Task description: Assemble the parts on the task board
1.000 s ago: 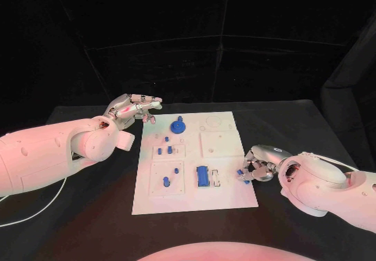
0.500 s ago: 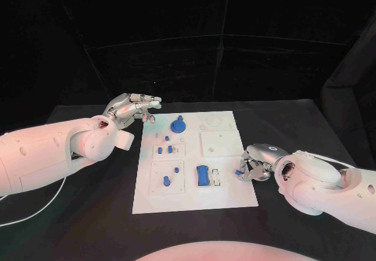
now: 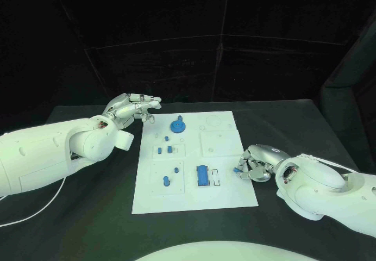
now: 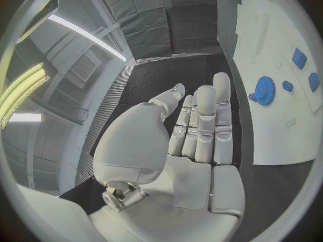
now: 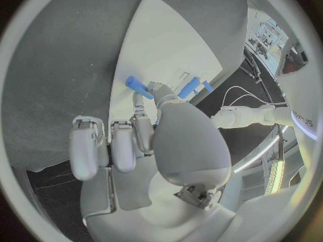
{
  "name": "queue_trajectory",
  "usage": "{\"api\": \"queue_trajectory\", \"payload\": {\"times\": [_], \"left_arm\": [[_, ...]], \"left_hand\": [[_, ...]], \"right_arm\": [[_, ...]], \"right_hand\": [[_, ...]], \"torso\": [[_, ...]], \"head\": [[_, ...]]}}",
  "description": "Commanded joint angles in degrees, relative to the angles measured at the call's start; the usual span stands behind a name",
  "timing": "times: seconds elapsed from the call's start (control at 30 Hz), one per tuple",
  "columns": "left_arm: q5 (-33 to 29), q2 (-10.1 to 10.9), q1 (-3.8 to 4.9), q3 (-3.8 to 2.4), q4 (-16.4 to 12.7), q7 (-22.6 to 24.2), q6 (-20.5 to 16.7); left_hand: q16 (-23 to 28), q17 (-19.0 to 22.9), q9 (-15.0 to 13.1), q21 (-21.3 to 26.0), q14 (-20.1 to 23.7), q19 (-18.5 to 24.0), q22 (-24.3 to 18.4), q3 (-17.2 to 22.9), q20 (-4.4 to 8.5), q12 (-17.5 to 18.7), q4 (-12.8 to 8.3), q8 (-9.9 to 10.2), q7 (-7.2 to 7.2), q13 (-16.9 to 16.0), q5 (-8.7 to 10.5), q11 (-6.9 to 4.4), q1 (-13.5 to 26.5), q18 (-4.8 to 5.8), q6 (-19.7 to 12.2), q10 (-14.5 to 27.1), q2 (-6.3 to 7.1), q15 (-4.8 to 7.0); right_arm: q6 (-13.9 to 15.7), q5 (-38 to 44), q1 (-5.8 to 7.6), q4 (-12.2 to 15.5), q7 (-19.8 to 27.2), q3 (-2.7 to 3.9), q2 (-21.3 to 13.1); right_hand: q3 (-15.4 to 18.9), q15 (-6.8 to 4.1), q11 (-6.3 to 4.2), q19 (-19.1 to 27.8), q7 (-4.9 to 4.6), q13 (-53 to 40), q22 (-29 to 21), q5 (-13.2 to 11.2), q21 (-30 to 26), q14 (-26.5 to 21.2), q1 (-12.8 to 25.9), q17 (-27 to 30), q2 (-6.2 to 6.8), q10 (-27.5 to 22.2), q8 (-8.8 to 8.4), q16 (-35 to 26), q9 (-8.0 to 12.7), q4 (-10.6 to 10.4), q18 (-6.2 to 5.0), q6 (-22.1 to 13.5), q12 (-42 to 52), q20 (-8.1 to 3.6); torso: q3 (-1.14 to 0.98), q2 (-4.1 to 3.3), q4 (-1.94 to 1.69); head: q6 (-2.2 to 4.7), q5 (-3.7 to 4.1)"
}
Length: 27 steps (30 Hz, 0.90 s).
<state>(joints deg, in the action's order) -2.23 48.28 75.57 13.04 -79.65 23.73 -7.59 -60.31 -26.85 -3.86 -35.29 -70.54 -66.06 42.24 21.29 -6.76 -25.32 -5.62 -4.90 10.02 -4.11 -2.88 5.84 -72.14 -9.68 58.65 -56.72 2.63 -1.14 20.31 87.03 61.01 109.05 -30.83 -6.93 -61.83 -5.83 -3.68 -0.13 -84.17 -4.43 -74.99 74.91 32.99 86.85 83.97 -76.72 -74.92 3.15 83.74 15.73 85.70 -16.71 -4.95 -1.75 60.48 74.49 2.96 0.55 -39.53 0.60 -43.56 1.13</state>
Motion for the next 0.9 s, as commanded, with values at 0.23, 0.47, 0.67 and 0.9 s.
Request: {"api": "queue_trajectory", "payload": {"times": [0.23, 0.47, 0.67, 0.9], "left_arm": [[0.0, 0.0, 0.08, -0.04, -0.1, 0.4, 0.6], [0.0, 0.0, 0.08, -0.04, -0.1, 0.4, 0.6], [0.0, -0.2, 0.08, -0.04, -0.1, 0.4, 0.6], [0.0, -0.2, 0.08, -0.04, -0.1, 0.4, 0.7]], "left_hand": [[0.2, 0.1, 0.0, 0.4, 0.6, -0.2, -0.1, -0.3, -0.24, -0.4, 0.0, 0.1, -0.1, 0.1, -0.3, 0.07, -0.5, -0.78, -0.4, 0.5, -0.36, -0.02], [0.2, 0.1, 0.0, 0.4, 0.6, -0.2, -0.1, -0.3, -0.24, -0.4, 0.0, 0.1, -0.1, 0.1, -0.3, 0.07, -0.5, -0.78, -0.4, 0.5, -0.36, -0.02], [0.2, 0.1, 0.0, 0.4, 0.6, -0.2, -0.1, -0.3, -0.24, -0.4, 0.0, 0.1, -0.1, 0.1, -0.3, 0.07, -0.5, -0.78, -0.4, 0.5, -0.36, -0.02], [0.2, 0.1, 0.0, 0.4, 0.6, -0.2, -0.1, -0.3, -0.24, -0.4, 0.0, 0.1, -0.1, 0.1, -0.3, 0.07, -0.5, -0.78, -0.4, 0.5, -0.36, -0.02]], "right_arm": [[10.4, -8.8, 0.1, 2.0, 3.0, 0.05, -0.2], [9.8, -12.9, 0.11, 2.2, 3.2, 0.06, 0.5], [4.8, -15.6, 0.11, 1.1, 1.4, 0.05, 2.5], [3.2, -16.8, 0.11, 0.1, -0.7, 0.05, 4.8]], "right_hand": [[-1.0, -0.28, -0.24, -3.5, 0.21, -4.3, 12.7, 0.6, 0.4, 4.8, 1.2, -9.4, 0.63, 0.3, 0.07, 0.3, -0.4, -0.5, 0.84, 0.3, 0.3, -0.42], [-1.3, -0.28, -0.23, -3.5, 0.2, -4.3, 12.7, 0.0, 0.4, 4.8, 1.7, -9.4, 0.99, 0.4, -0.03, 0.3, -0.6, -0.7, 0.84, 0.4, 0.3, -0.42], [-1.7, -0.42, -0.46, -3.5, 0.55, -4.4, 12.8, -1.9, 0.4, 4.8, 3.1, -9.5, 1.44, 0.5, 0.08, 0.4, -0.9, -1.7, 0.84, 1.3, 0.3, -0.49], [-2.2, -0.77, -0.94, -3.7, 1.15, -4.6, 12.9, -2.5, 0.6, 4.9, 4.1, -9.7, 1.4, 0.9, 0.45, 0.5, -1.4, -2.4, 0.9, 2.6, 0.6, -0.76]], "torso": [[0.03, -0.03, -0.07], [0.0, -0.05, -0.02], [0.05, -0.07, -0.11], [0.04, -0.05, -0.1]], "head": [[-0.01, -0.12], [-0.1, -0.44], [-0.27, -0.32], [-0.29, -0.45]]}}
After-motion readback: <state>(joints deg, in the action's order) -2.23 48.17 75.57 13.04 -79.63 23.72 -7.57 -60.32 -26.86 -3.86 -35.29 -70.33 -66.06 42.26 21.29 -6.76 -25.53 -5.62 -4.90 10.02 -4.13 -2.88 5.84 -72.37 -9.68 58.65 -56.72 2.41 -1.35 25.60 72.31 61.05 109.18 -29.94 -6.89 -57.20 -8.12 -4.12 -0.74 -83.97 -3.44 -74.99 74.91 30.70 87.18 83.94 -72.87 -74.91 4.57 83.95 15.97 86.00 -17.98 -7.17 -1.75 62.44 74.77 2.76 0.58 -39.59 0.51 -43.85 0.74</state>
